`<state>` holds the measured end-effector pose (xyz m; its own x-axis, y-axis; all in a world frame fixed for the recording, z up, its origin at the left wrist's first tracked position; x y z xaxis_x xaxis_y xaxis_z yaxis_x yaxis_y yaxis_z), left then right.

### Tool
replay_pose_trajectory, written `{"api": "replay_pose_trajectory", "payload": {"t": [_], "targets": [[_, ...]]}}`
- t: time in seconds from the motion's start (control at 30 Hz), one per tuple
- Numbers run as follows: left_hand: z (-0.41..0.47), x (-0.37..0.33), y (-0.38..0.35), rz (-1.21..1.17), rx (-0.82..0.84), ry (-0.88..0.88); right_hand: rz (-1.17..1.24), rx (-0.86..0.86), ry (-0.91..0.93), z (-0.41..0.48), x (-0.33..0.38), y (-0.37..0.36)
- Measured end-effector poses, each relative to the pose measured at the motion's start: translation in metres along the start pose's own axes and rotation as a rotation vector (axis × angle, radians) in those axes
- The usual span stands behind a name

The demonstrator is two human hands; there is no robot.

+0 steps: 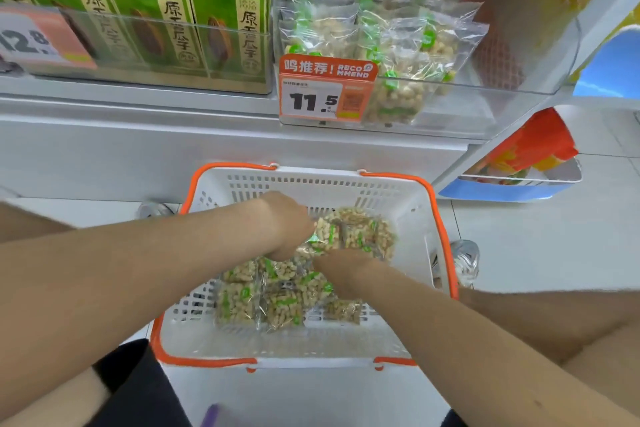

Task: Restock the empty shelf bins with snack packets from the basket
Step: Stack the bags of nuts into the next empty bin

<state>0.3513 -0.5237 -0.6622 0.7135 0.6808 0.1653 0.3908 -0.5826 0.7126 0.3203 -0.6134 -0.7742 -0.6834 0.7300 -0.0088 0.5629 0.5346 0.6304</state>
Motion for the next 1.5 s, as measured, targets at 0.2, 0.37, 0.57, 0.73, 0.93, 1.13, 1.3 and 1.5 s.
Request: {"api": "replay_pose_trajectory", "payload": {"t": [0.2, 0.37, 0.57, 0.73, 0.93, 1.13, 1.3, 1.5], "targets": [[0.002, 0.008, -0.006, -0.034, 0.023, 0.006, -0.614, 0.077, 0.24, 0.028, 0.054, -0.084], [0.0, 0.01, 0.005, -0.051, -0.008, 0.014, -0.56, 0.025, 0.201, 0.033, 0.056, -0.092], [-0.006, 0.013, 0.014, -0.065, -0.036, 0.037, -0.152, -0.215, 0.296, 0.019, 0.055, -0.033], [-0.02, 0.023, 0.025, -0.117, -0.004, 0.037, 0.39, -0.472, 0.122, -0.01, 0.019, 0.039], [-0.042, 0.036, 0.043, -0.447, -0.051, 0.121, 0.901, -0.894, -0.186, -0.068, -0.04, 0.102], [-0.053, 0.045, 0.084, -0.806, -0.54, 0.079, 1.308, -1.066, -0.517, -0.126, -0.074, 0.139], [-0.084, 0.058, 0.12, -0.953, -0.864, 0.029, 0.932, -1.285, -0.45, -0.203, -0.077, 0.187], [-0.119, 0.051, 0.168, -1.124, -1.135, -0.095, 0.442, -1.803, -0.305, -0.282, -0.087, 0.239]]}}
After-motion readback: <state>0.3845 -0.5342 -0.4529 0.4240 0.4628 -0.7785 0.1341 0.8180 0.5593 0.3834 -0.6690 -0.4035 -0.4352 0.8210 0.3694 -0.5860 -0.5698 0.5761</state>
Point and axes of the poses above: each hand's wrist, its own z-axis towards the middle knuckle, its own y-axis out of the back of the hand, x = y × z, the point moved 8 cm from there along z, towards the middle knuckle, and after that the axes turned 2 degrees about -x, right-handed, at the moved point
